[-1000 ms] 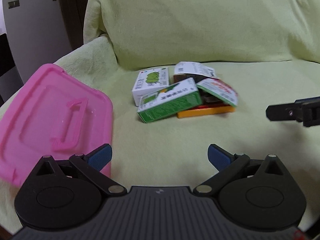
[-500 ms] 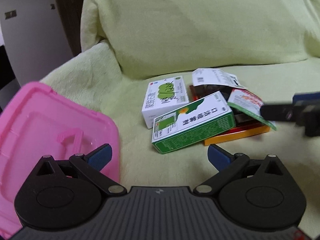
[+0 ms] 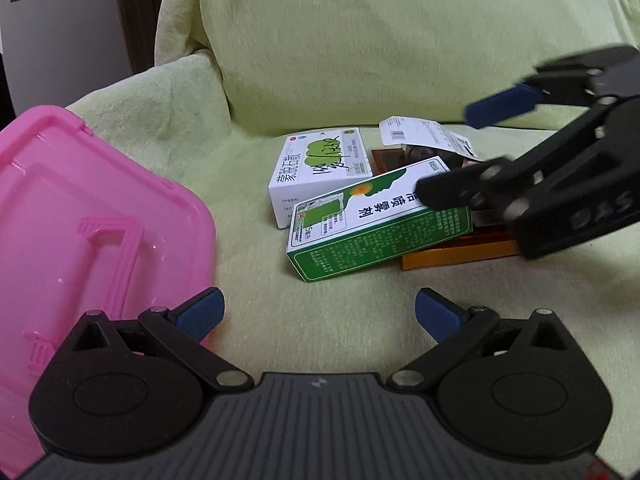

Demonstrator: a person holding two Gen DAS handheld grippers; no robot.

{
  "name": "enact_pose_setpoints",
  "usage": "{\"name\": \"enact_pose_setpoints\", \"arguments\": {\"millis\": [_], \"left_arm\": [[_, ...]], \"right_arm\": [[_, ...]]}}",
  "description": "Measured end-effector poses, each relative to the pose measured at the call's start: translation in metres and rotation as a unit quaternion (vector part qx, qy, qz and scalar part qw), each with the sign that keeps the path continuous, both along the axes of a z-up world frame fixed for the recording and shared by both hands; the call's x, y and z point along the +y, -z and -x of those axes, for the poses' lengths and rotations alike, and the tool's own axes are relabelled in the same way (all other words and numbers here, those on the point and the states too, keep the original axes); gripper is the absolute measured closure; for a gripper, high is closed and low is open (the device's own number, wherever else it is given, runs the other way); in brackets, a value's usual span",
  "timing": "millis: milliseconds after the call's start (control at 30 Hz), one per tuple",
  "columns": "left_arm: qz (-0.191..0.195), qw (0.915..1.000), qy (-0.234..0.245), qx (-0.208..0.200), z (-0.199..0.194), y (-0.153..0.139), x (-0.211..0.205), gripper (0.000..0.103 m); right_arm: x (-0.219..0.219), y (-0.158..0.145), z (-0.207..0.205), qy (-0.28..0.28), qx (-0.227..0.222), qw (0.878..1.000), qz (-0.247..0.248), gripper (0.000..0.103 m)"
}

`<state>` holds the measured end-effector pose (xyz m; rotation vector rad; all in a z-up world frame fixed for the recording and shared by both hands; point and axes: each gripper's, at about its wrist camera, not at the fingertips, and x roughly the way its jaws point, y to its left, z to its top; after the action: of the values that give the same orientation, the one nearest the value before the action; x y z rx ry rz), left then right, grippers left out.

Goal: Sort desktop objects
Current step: 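Move the right tool toward the green-and-white medicine box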

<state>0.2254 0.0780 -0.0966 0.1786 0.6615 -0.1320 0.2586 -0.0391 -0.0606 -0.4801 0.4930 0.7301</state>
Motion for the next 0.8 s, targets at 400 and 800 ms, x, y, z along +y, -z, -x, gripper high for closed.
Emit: {"name": "enact_pose_setpoints", "arguments": {"millis": [400, 800], "left_arm": [[-0.012, 0.9997, 0.021, 0.005, 0.002, 0.001, -0.004, 0.001], [-0.01, 0.9918, 0.126, 0.022, 0.02, 0.002, -0.012, 0.001]], "right_arm": [[0.028, 0.013, -0.009, -0.046, 0.041, 0.996, 0.071, 0.041], [-0.028, -0.001, 0.021, 0.025, 0.233, 0.972, 0.009, 0.051]]}}
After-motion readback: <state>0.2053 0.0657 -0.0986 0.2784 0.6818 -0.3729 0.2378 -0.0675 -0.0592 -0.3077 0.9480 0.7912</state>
